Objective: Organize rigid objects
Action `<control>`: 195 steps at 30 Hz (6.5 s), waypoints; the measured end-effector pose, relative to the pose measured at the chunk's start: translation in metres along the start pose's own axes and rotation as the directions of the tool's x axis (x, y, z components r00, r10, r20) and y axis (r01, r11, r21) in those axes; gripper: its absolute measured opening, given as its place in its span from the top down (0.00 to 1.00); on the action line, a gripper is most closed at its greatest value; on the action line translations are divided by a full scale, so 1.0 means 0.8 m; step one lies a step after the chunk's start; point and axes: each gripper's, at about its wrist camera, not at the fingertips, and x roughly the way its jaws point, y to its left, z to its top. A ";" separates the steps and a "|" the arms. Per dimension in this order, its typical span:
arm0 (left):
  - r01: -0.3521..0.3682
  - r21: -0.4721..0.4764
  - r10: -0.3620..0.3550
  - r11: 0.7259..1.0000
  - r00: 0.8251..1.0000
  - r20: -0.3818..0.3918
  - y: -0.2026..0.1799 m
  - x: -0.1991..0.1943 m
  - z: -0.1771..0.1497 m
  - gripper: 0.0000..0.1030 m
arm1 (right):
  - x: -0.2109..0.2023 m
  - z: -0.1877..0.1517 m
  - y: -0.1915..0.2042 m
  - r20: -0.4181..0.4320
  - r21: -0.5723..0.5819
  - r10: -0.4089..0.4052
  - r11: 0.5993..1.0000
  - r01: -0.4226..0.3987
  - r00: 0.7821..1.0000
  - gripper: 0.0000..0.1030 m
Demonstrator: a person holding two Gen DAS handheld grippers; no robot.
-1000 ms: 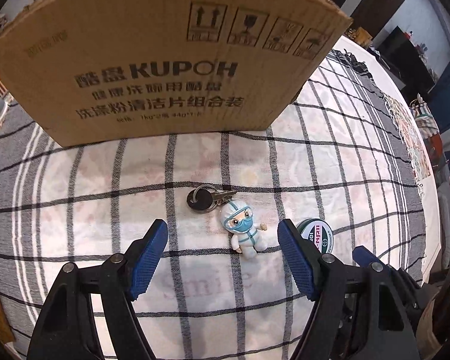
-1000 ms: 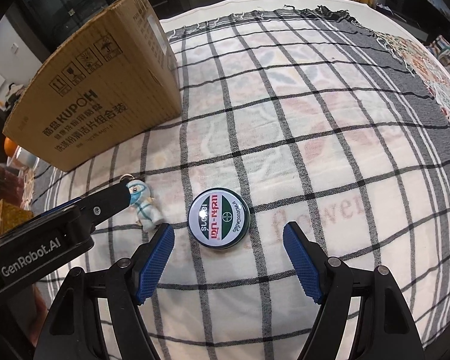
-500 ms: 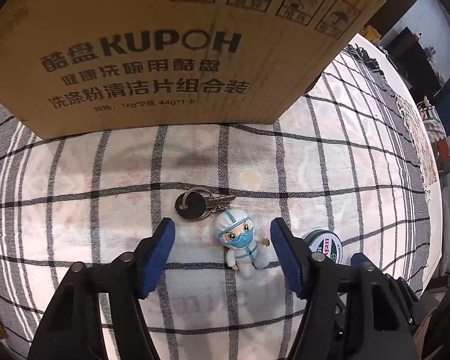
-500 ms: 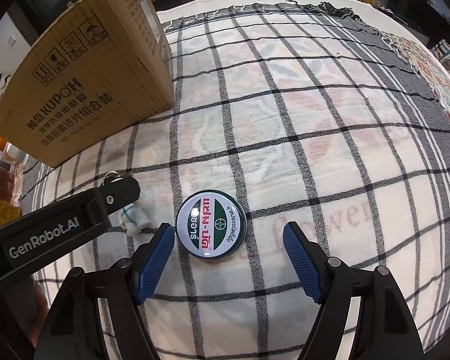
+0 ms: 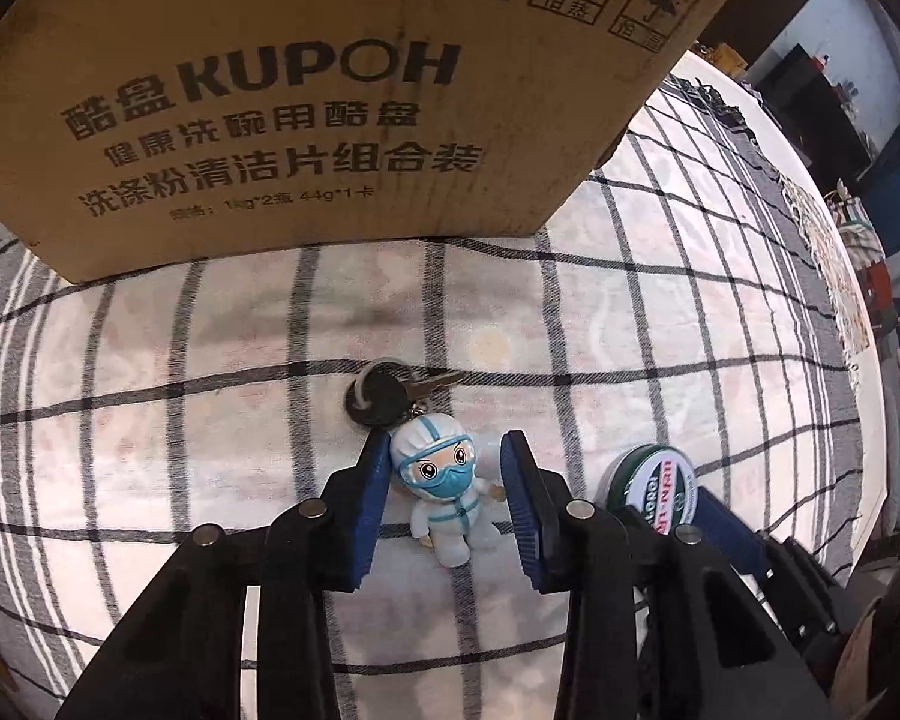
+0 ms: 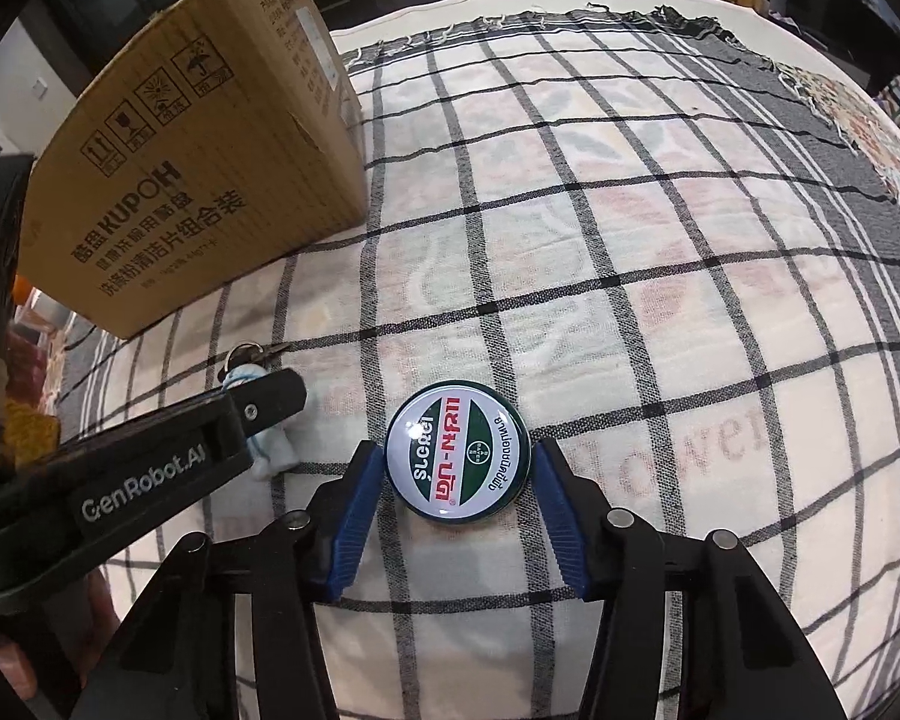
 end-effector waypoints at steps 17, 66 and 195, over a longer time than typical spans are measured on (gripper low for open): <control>-0.033 0.082 0.025 0.996 0.995 0.096 0.023 -0.032 -0.030 0.64 | -0.016 -0.005 0.007 0.032 -0.011 0.018 1.000 -0.018 0.999 0.49; 0.012 0.048 -0.030 0.999 0.915 0.402 0.063 -0.188 -0.014 0.74 | -0.127 0.033 0.091 0.288 -0.135 0.159 0.983 -0.124 0.944 0.50; -0.248 -0.040 0.208 0.968 0.702 0.681 0.056 -0.331 -0.109 0.19 | -0.272 -0.023 0.105 0.526 -0.146 0.017 0.987 0.070 0.851 0.20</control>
